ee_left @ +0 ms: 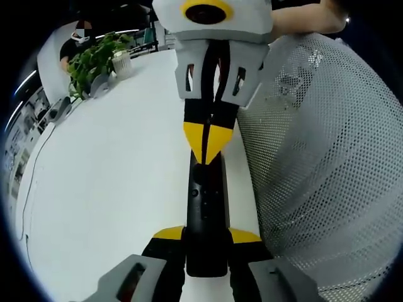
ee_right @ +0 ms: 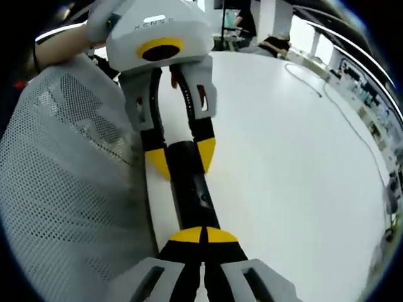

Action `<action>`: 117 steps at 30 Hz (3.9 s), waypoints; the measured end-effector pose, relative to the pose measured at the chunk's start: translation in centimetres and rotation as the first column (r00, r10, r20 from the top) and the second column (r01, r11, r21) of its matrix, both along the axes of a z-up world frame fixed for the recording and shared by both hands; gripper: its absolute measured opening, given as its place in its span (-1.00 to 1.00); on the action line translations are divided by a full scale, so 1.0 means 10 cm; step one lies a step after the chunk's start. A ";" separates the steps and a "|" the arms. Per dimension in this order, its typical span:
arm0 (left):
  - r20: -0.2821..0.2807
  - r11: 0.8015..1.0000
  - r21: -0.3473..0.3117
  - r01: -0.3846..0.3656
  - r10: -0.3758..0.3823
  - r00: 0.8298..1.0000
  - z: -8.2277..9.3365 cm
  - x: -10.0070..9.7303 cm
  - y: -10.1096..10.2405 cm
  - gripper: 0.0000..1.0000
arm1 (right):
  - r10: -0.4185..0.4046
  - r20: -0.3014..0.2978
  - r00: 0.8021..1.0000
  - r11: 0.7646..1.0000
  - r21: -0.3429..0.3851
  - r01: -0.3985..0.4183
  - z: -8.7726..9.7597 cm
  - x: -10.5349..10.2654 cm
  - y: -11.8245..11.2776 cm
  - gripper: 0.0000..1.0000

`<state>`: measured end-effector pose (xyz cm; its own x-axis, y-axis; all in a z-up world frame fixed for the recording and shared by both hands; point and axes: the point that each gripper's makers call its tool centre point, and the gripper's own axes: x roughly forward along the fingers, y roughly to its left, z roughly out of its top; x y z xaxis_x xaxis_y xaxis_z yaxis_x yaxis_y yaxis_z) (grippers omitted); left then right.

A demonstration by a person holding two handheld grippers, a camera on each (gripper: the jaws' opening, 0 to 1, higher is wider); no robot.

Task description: Press the specified remote control buttons in sequence, fully releasing each button before pressing the next.

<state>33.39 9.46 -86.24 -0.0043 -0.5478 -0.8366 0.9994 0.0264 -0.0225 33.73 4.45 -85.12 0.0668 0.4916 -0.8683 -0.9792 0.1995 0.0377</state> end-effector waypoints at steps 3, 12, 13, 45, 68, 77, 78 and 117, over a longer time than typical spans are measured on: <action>0.001 1.000 -0.001 0.000 0.000 1.000 0.00 0.00 0.00 -0.50 | 0.014 0.001 1.000 1.000 0.013 -0.014 0.00 -0.02 0.07 -1.00; 0.002 1.000 0.000 0.002 -0.002 1.000 0.00 0.00 0.00 -0.50 | 0.099 0.068 0.993 0.994 -0.047 -0.096 -0.03 -0.03 0.10 -1.00; 0.001 1.000 0.000 0.002 -0.002 1.000 0.00 0.00 0.00 -0.50 | 0.101 0.073 0.992 0.994 -0.052 -0.097 -0.03 -0.03 0.10 -1.00; 0.001 1.000 -0.007 -0.002 0.002 1.000 0.00 -0.01 0.00 -0.50 | 0.120 0.081 0.989 0.993 -0.004 -0.120 -0.01 -0.05 0.22 -1.00; -0.025 0.999 -0.030 -0.025 0.024 0.999 0.01 0.00 0.00 -0.50 | 0.246 0.135 0.960 0.969 -0.023 -0.245 0.01 -0.17 0.31 -1.00; -0.026 0.999 -0.030 -0.022 0.021 0.999 0.01 -0.01 0.00 -0.50 | 0.439 0.237 0.867 0.898 -0.138 -0.418 -0.05 -0.23 0.31 -1.00; -0.028 0.999 -0.031 -0.023 0.022 0.999 0.01 -0.01 0.00 -0.50 | 0.454 0.246 0.856 0.890 -0.151 -0.429 -0.05 -0.23 0.31 -1.00; -0.023 0.998 -0.067 -0.018 0.017 1.000 0.01 -0.01 -0.01 -0.50 | 0.179 0.072 0.981 0.983 -0.050 -0.175 -0.01 -0.06 0.34 -1.00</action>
<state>33.25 9.38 -86.10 -0.0124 -0.6029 -0.7977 0.9980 0.0414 -0.0468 33.08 7.89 -85.26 0.0488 0.4640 -0.8845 -0.9988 0.0225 -0.0434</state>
